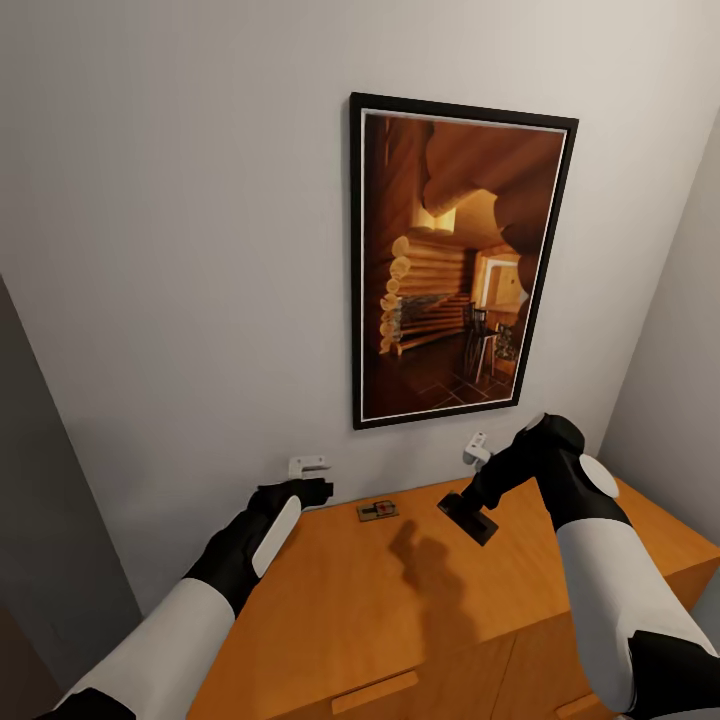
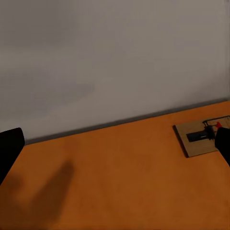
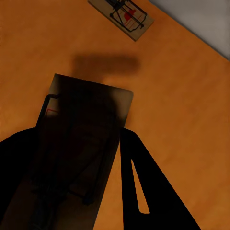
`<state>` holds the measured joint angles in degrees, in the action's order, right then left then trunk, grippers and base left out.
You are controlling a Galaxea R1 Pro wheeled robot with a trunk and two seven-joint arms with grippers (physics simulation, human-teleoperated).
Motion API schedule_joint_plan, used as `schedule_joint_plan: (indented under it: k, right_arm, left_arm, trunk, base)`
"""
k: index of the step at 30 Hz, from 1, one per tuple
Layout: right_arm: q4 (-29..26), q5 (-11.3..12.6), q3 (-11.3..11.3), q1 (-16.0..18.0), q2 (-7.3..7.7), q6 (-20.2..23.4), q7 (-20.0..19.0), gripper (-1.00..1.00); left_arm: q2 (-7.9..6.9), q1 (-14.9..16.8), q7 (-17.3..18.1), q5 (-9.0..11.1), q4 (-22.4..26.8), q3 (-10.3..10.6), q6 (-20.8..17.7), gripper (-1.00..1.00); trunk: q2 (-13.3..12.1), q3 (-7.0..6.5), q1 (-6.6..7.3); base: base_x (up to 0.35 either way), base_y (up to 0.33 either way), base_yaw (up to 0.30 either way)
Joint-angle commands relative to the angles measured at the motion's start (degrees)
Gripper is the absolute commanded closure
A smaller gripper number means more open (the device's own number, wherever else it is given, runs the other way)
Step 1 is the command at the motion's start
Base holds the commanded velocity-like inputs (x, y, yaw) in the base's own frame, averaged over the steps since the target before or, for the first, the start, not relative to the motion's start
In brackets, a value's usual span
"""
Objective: Take the four mousetraps from the cabinet in the bathroom and place them on the bathroom floor. Make sure all four end up on the same floor surface, and ensure that at least two of them are either under or directly next to the same bathroom sink.
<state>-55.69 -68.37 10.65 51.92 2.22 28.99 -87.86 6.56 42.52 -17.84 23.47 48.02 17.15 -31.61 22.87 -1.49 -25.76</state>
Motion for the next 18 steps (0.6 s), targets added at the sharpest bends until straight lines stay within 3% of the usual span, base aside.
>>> schedule_joint_plan:
  k: [1, 18]
  right_arm:
    - [-0.1, -0.3, 0.1, 0.0, -0.02, 0.6, -0.4, 1.00]
    - [-0.6, -0.3, -0.8, 0.0, 0.36, 0.1, -0.4, 1.00]
  left_arm:
    - [-0.03, 0.0, -0.5, 0.6, 0.1, 0.2, -0.1, -1.00]
    - [-0.02, 0.0, -0.4, 0.6, -0.7, 0.2, 0.0, -1.00]
  trunk:
    - [0.0, 0.03, -0.02]
    - [0.0, 0.03, -0.02]
  base:
    - [0.000, 0.000, 0.000]
    - [0.000, 0.000, 0.000]
